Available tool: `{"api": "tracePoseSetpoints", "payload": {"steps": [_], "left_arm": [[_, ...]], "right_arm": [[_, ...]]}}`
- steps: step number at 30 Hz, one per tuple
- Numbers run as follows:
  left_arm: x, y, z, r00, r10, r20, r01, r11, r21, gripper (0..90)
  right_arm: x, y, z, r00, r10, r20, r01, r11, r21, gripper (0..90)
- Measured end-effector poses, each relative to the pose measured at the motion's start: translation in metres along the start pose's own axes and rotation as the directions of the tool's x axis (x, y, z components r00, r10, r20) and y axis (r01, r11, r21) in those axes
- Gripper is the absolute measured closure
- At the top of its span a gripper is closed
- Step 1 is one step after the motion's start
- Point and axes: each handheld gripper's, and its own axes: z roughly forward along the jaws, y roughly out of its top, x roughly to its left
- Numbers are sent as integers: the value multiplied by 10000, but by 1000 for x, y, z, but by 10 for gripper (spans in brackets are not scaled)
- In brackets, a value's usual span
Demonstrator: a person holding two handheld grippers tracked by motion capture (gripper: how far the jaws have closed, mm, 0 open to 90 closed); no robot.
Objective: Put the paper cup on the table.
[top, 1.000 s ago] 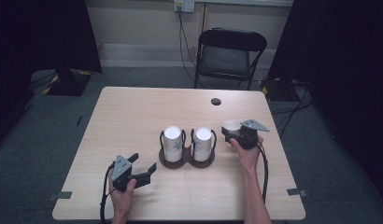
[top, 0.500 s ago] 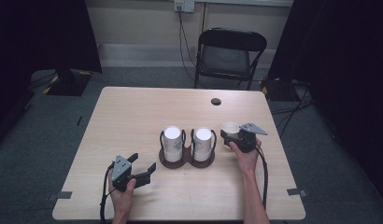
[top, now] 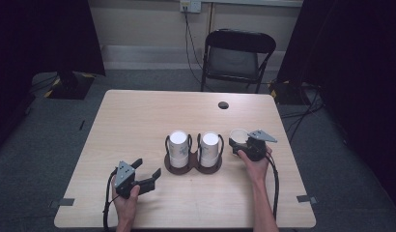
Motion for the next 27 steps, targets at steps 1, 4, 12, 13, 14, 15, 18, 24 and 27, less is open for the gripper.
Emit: {"api": "tracePoseSetpoints", "payload": {"steps": [1,4,12,13,14,15,18,24,27], "left_arm": [[0,0,0,10000,-4,-8,4,10000,-5,161],[0,0,0,10000,-14,-37,14,10000,0,161],[0,0,0,10000,25,-55,-25,10000,14,161],[0,0,0,10000,13,-56,-13,10000,11,161],[0,0,0,10000,-8,-43,8,10000,11,161],[0,0,0,10000,-16,-43,16,10000,16,161],[1,0,0,10000,-51,-26,51,10000,25,161],[1,0,0,10000,-45,-49,46,10000,41,161],[1,0,0,10000,-93,-30,93,10000,19,161]], "right_arm": [[0,0,-1,10000,35,-33,-34,10000,90,256],[-2,-3,-2,9998,143,-111,-140,9997,199,256],[-2,-4,-3,9998,180,-113,-177,9996,231,256],[-3,-4,-4,9998,175,-118,-172,9996,228,256],[-3,-4,-4,9998,184,-122,-181,9996,237,255],[-3,-5,-4,9998,151,-136,-148,9996,245,252],[-4,-4,-5,9998,111,-185,-105,9995,291,244],[-5,-7,-3,9987,378,-338,-356,9973,639,200],[-5,-8,-3,9984,441,-346,-415,9964,733,175]]}}
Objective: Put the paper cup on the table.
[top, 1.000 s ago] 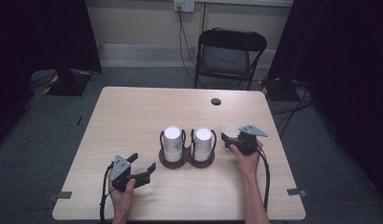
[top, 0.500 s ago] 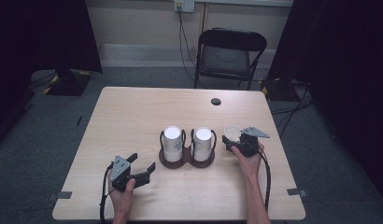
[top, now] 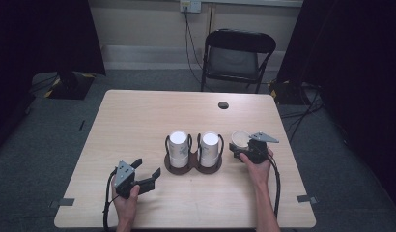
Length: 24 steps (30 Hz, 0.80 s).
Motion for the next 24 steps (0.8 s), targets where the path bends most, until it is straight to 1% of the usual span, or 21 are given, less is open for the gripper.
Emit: {"api": "tracePoseSetpoints", "payload": {"steps": [2,5,7,8,10,11,13,16,17,20,22,24], "left_arm": [[0,0,0,10000,9,-3,-9,10000,1,161],[0,0,0,10000,30,-12,-30,10000,3,161],[0,0,0,10000,2,-4,-2,10000,-4,161],[0,0,0,10000,8,0,-8,10000,-5,161],[0,0,0,10000,12,-28,-12,10000,-31,161],[0,0,0,10000,19,-11,-19,10000,-31,161],[0,0,0,10000,62,-10,-62,10000,-13,161],[-1,0,0,10000,64,-14,-64,10000,37,161],[-1,0,0,10000,73,-12,-73,10000,39,161],[-1,0,0,10000,69,15,-69,10000,23,161],[-1,0,0,10000,74,2,-74,10000,42,161],[-1,0,0,10000,93,6,-93,9999,75,161]], "right_arm": [[0,-1,0,10000,30,-11,-30,10000,83,167],[0,-2,-1,9999,119,105,-120,9999,123,152],[2,-2,-4,9995,106,292,-107,9999,29,149],[3,-2,-5,9993,62,377,-64,10000,58,148],[4,-4,-5,9993,15,371,-24,9997,241,148],[4,-5,-6,9986,10,522,-24,9996,264,147],[4,-5,-10,9985,209,501,-218,9996,174,138],[5,-6,-14,9978,297,588,-304,9995,106,137],[5,-6,-15,9979,370,538,-376,9992,100,137],[5,-8,-18,9976,473,510,-474,9989,12,137],[7,-8,-20,9972,486,561,-485,9988,-38,137],[8,-9,-22,9977,462,501,-458,9989,-80,137]]}}
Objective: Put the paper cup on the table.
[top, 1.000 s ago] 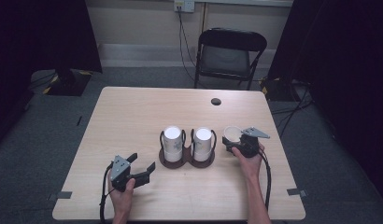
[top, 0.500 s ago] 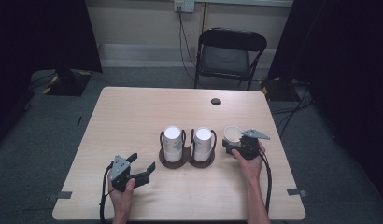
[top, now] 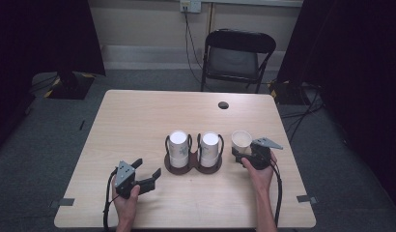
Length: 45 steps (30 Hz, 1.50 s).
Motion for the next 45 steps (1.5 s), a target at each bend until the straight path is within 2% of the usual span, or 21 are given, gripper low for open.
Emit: {"api": "tracePoseSetpoints", "payload": {"steps": [7,13,18,23,28,31,36,41,45], "left_arm": [[0,0,0,10000,54,5,-54,10000,13,161],[-1,0,0,10000,82,9,-82,10000,30,161],[-1,0,1,9999,57,-147,-56,10000,36,161],[-2,0,0,9998,122,-123,-122,9999,8,161],[-4,0,0,9994,294,-154,-295,9996,-55,161],[-3,0,0,9994,284,-202,-285,9996,-40,161],[-3,-1,-1,9996,173,-240,-176,9998,-104,161],[-2,-1,-1,9995,125,-276,-128,9999,-99,161],[-2,-1,-1,9995,136,-293,-139,9998,-109,161]], "right_arm": [[5,-4,-8,9999,-129,112,129,9999,-35,137],[6,-10,-15,9999,28,123,-26,9999,-171,137],[8,-13,-30,9997,111,207,-101,9989,-466,139],[11,-15,-38,9997,113,223,-97,9974,-711,142],[22,-17,-51,9993,-266,274,295,9936,-1094,150],[27,-18,-56,9995,-238,213,263,9916,-1269,150],[39,-25,-66,9997,-252,-53,238,9828,-1833,148],[45,-31,-74,9994,-350,-14,340,9794,-1991,136],[51,-39,-75,9997,-248,38,251,9786,-2042,138]]}}
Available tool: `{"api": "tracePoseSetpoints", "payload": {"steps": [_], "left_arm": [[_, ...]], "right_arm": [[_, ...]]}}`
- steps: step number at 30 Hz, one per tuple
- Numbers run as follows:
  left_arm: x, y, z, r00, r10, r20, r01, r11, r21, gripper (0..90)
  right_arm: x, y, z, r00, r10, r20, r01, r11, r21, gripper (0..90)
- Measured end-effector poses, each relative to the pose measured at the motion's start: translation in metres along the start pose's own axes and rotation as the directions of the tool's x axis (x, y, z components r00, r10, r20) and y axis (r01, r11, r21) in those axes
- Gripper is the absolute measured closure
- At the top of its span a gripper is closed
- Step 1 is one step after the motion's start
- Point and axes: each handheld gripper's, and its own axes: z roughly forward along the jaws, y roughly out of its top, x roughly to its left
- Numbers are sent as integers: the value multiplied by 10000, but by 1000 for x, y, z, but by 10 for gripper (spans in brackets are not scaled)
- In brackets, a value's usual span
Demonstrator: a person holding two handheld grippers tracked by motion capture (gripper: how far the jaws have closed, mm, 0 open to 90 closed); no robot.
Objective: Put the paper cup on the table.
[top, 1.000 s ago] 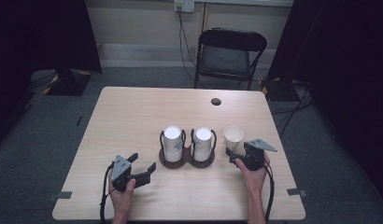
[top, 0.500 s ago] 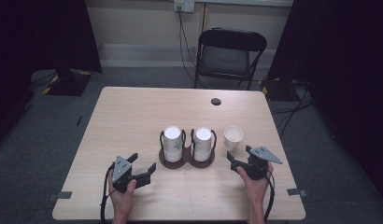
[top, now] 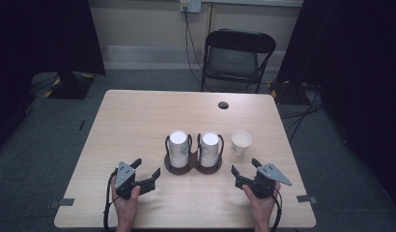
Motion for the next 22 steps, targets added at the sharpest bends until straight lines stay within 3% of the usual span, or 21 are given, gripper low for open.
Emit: {"api": "tracePoseSetpoints", "payload": {"steps": [5,9,11,15,19,22], "left_arm": [[0,0,0,10000,-64,30,65,10000,-41,161],[0,0,0,10000,-55,19,55,10000,-56,161],[0,0,0,10000,-45,-14,44,10000,-56,161],[-1,0,0,9999,158,-13,-158,9999,31,161],[0,0,0,10000,2,-52,-2,10000,22,161],[0,0,0,10000,-15,-68,15,10000,6,161]], "right_arm": [[15,-14,-2,9996,-111,260,115,9998,-154,138],[20,-18,-3,9998,-14,214,20,9997,-259,138],[26,-20,-3,9992,-263,316,270,9994,-207,139],[29,-24,0,9994,-213,289,217,9997,-111,139],[32,-23,2,9972,-608,440,606,9981,69,139],[31,-23,2,9982,-461,374,461,9989,16,139]]}}
